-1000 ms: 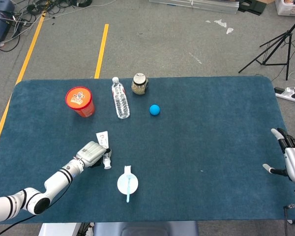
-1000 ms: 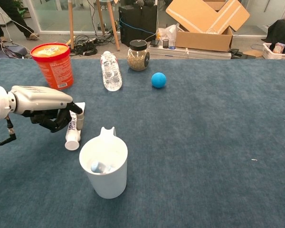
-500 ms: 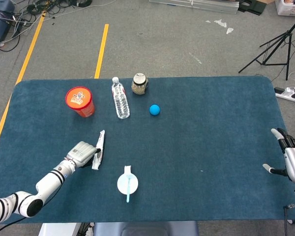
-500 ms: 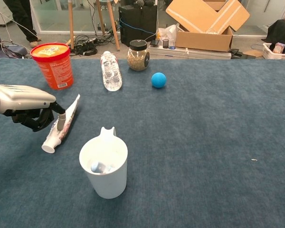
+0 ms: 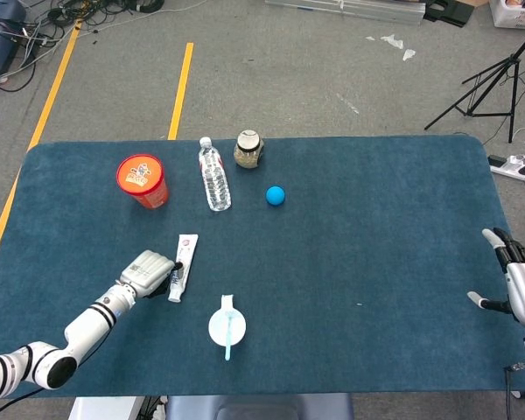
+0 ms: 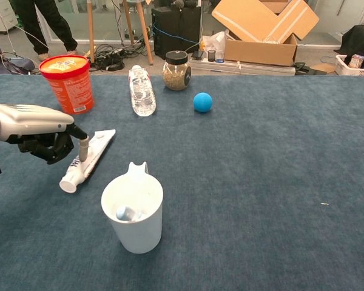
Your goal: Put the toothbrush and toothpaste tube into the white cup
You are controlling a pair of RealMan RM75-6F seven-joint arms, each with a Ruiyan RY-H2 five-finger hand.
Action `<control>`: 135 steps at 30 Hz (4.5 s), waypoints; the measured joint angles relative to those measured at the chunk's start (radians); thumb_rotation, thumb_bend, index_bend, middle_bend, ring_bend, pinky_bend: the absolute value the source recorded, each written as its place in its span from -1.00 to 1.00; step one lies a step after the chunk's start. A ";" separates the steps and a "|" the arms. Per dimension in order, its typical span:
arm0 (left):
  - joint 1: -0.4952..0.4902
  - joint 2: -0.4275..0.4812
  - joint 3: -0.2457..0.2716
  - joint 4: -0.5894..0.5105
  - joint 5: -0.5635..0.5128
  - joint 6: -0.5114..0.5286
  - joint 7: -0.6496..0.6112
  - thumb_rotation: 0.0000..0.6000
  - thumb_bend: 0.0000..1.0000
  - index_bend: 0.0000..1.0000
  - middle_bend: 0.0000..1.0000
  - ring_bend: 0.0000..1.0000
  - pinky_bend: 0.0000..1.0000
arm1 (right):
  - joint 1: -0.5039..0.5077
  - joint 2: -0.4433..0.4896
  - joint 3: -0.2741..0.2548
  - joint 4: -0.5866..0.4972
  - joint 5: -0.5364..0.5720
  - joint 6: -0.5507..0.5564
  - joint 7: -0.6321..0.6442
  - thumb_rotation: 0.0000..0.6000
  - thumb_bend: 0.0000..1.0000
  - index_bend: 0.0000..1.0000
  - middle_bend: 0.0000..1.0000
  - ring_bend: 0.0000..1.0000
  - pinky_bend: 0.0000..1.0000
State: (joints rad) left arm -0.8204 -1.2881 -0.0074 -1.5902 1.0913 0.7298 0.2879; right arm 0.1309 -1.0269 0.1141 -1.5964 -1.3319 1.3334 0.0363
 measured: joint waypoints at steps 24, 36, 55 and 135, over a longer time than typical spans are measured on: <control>-0.018 -0.038 0.003 0.031 0.053 -0.064 -0.062 1.00 1.00 -0.20 1.00 1.00 0.93 | -0.002 0.004 0.002 0.001 -0.002 0.004 0.014 1.00 -1.00 -0.76 -0.81 -0.69 0.14; -0.024 0.002 0.044 0.001 0.017 -0.025 0.080 1.00 1.00 -0.11 1.00 1.00 0.98 | 0.000 0.002 0.002 0.003 0.004 -0.004 0.006 1.00 -1.00 -0.76 -0.81 -0.69 0.14; -0.013 0.024 0.078 0.020 0.009 0.004 0.155 1.00 1.00 -0.07 1.00 1.00 1.00 | -0.002 0.005 0.005 0.002 0.005 0.001 0.014 1.00 -1.00 -0.76 -0.81 -0.69 0.14; 0.076 -0.164 -0.034 0.364 0.193 0.010 -0.302 1.00 -0.54 0.02 -1.00 -1.00 -1.00 | 0.000 0.006 0.012 0.010 0.023 -0.010 0.021 1.00 -1.00 -0.76 -0.81 -0.69 0.14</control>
State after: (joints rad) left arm -0.7442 -1.4522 -0.0416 -1.2261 1.2843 0.7400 -0.0146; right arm 0.1311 -1.0205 0.1263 -1.5868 -1.3086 1.3231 0.0575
